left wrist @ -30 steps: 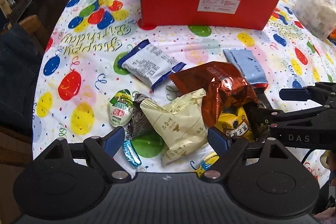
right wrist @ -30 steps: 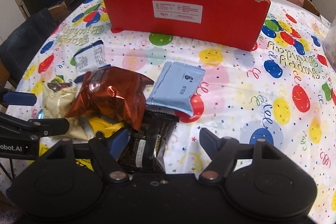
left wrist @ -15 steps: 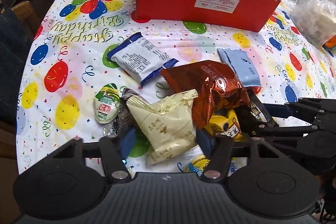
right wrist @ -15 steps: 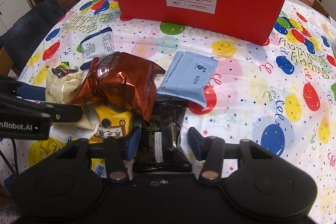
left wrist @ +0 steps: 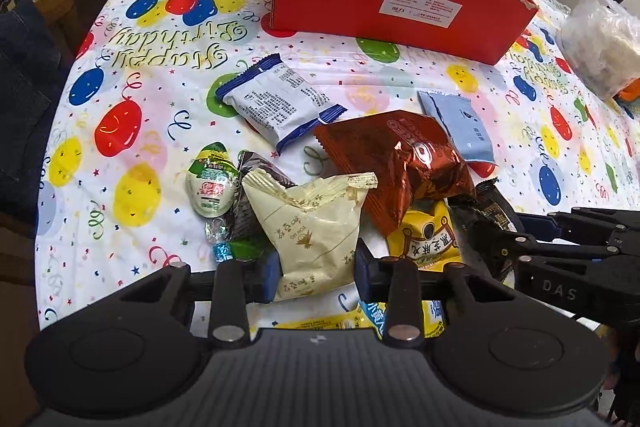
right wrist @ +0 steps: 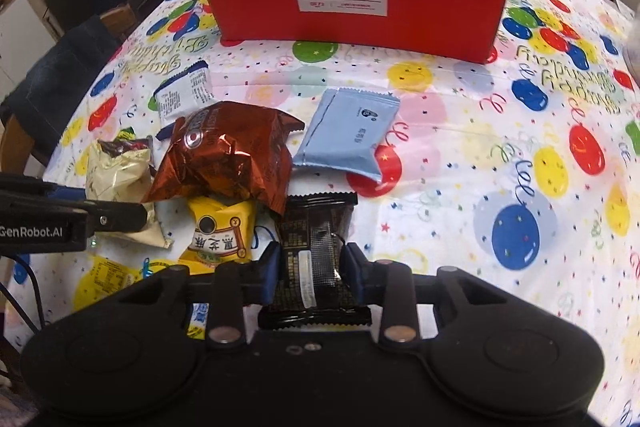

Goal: Organize snacks
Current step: 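Carry both held snacks to the red box and lower them inside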

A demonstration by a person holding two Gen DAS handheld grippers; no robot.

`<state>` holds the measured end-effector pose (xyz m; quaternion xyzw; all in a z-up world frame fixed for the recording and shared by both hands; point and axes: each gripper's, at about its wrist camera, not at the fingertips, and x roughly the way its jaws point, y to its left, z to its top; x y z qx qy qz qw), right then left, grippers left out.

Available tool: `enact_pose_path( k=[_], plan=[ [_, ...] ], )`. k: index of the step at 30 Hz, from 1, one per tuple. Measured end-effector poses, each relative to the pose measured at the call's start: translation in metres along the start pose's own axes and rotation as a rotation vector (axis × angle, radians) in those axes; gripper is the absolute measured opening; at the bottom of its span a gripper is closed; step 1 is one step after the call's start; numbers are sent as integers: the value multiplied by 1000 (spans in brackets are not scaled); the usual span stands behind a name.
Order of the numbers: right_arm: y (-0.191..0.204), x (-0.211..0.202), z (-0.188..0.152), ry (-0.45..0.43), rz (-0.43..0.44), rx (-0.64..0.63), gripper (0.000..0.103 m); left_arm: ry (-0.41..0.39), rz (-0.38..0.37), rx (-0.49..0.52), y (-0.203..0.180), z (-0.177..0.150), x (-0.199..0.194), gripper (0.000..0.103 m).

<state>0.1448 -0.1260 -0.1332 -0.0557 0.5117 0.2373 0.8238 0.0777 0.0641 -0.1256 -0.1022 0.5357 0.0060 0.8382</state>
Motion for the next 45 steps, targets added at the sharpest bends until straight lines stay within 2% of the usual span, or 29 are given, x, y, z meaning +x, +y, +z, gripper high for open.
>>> enact_pose_path(
  k=[9, 22, 34, 39, 45],
  plan=[
    [-4, -29, -3, -55, 24, 71, 33, -43, 4, 3, 5, -3, -24, 35],
    [-1, -86, 13, -229, 15, 90, 33, -154, -10, 35, 5, 9, -68, 35],
    [-7, -112, 64, -322, 15, 48, 33, -248, -40, 86, -17, 62, -100, 35],
    [-20, -112, 95, -337, 12, 41, 33, -277, -27, 116, -30, 92, -102, 35],
    [-38, -101, 131, -334, 14, 29, 33, -271, -7, 127, -43, 129, -93, 35]
  ],
)
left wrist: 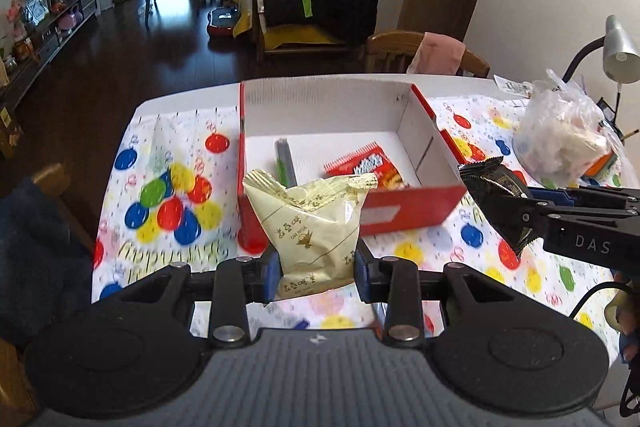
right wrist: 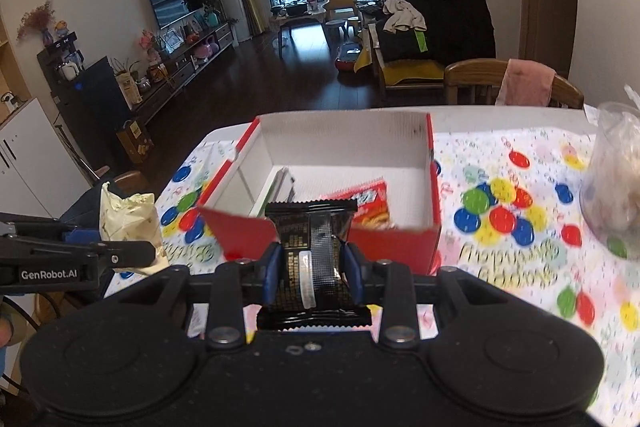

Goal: Organize snacks
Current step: 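Carry both held snacks to the red box and lower them inside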

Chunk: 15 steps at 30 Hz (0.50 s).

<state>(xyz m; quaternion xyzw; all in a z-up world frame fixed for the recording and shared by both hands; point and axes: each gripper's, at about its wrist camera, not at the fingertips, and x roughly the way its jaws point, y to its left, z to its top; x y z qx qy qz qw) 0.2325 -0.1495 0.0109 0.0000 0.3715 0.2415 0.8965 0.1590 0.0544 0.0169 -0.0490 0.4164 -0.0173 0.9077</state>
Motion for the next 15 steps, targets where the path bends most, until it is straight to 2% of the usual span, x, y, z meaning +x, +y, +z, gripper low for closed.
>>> enact_pose_path(
  k=[10, 15],
  plan=[
    [-28, 43, 41, 30, 2, -10, 33, 30, 43, 64, -15, 57, 40, 35],
    [-39, 67, 56, 58, -1, -14, 33, 72, 56, 78, -19, 82, 65, 35]
  ],
)
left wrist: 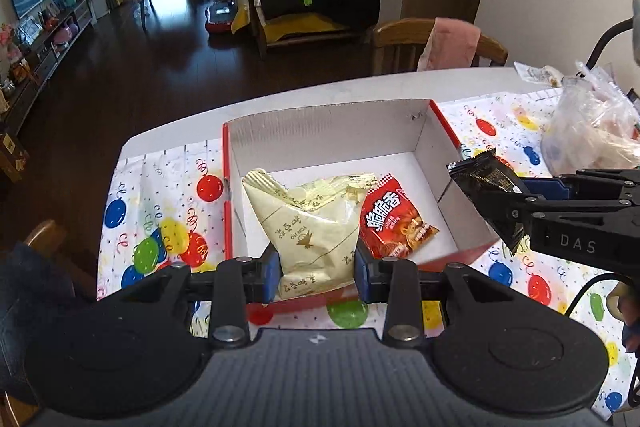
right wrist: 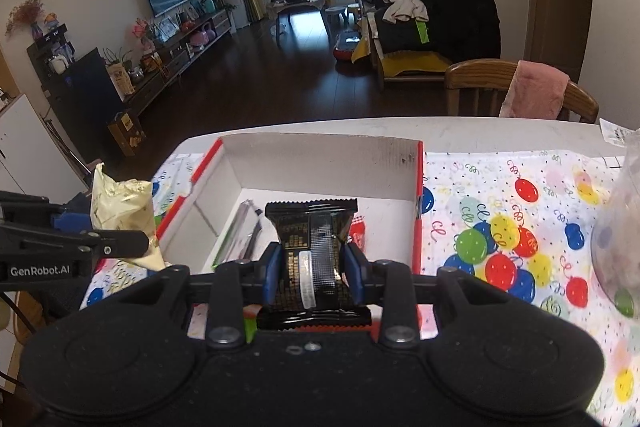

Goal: Organize snacks
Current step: 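Carry both held snacks to the red box and lower them inside, then open both grippers to release the snacks into the red box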

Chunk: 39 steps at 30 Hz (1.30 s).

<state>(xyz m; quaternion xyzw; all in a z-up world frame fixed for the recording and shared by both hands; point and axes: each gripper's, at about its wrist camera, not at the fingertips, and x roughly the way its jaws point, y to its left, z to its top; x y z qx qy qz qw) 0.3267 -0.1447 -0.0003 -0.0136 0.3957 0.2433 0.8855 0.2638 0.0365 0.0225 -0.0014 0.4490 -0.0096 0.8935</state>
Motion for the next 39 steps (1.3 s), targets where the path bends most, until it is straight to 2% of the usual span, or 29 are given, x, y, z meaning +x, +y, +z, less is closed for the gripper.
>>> enact_pose_path(
  k=[12, 19, 25, 30, 39],
  plan=[
    [-10, 60, 28, 72, -2, -71, 33, 157, 14, -40, -2, 36, 75, 35],
    [-13, 99, 38, 150, 12, -91, 33, 259, 1, -62, 3, 52, 117, 35],
    [-9, 125, 34, 230, 20, -132, 33, 340, -24, -55, -1, 53, 145, 35],
    [-7, 140, 28, 280, 11, -150, 33, 387, -4, -23, -5, 52, 164, 35],
    [-7, 145, 19, 307, -4, -172, 34, 424, 11, 1, -9, 47, 180, 35]
  ],
)
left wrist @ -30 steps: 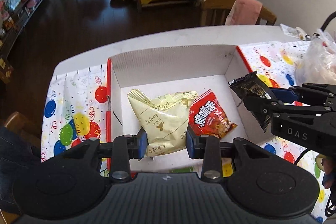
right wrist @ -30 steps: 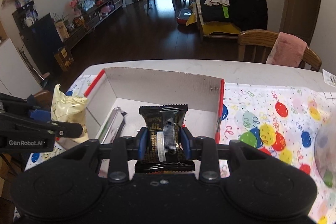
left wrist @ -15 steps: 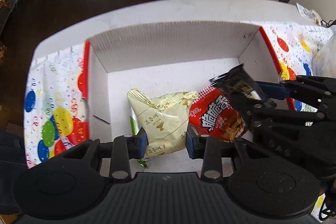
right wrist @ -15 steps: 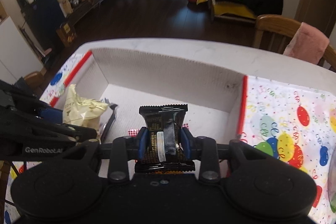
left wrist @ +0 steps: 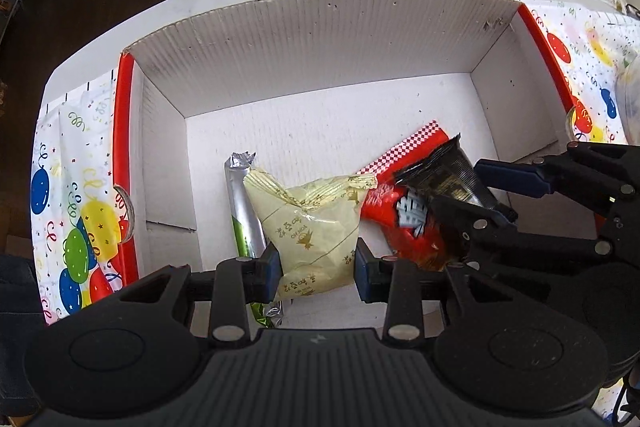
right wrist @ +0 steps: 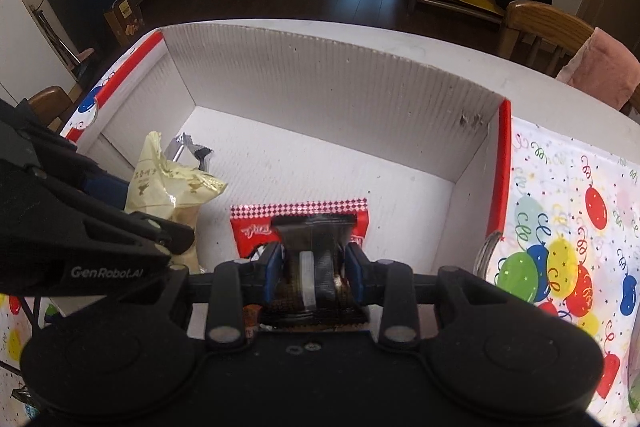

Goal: Organize snacks
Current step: 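Open both grippers to release the snacks into the red box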

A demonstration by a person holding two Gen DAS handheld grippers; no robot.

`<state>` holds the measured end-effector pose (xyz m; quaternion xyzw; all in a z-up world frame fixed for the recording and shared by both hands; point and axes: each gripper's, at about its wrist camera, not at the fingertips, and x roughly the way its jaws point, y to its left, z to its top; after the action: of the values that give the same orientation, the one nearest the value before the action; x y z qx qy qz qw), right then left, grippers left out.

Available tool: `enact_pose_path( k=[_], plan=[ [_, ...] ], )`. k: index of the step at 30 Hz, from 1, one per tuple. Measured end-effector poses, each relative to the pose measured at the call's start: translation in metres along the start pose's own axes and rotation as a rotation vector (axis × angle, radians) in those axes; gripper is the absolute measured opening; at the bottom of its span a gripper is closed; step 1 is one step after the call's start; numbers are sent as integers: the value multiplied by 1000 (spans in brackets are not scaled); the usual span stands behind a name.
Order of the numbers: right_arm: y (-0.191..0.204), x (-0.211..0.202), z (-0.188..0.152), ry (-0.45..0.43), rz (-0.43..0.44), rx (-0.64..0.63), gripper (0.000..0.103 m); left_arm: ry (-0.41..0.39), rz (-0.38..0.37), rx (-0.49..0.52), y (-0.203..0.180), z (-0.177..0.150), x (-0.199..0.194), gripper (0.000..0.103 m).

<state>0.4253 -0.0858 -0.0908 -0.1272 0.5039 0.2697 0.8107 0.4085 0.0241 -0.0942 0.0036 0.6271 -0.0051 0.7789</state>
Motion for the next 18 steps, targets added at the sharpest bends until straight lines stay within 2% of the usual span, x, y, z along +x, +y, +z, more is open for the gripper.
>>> enact_pose_path(
  k=[4, 8, 11, 18],
  plan=[
    [-2, -2, 0, -7, 6, 11, 36, -8, 5, 7, -2, 1, -1, 36],
    [-4, -9, -2, -19, 3, 17, 38, -22, -1, -6, -1, -2, -4, 44],
    [-7, -18, -3, -32, 16, 36, 42, -38, -12, -9, -1, -7, -13, 46],
    [-1, -43, -6, -70, 25, 46, 43, -96, -34, -18, 1, -21, -40, 50]
  ],
)
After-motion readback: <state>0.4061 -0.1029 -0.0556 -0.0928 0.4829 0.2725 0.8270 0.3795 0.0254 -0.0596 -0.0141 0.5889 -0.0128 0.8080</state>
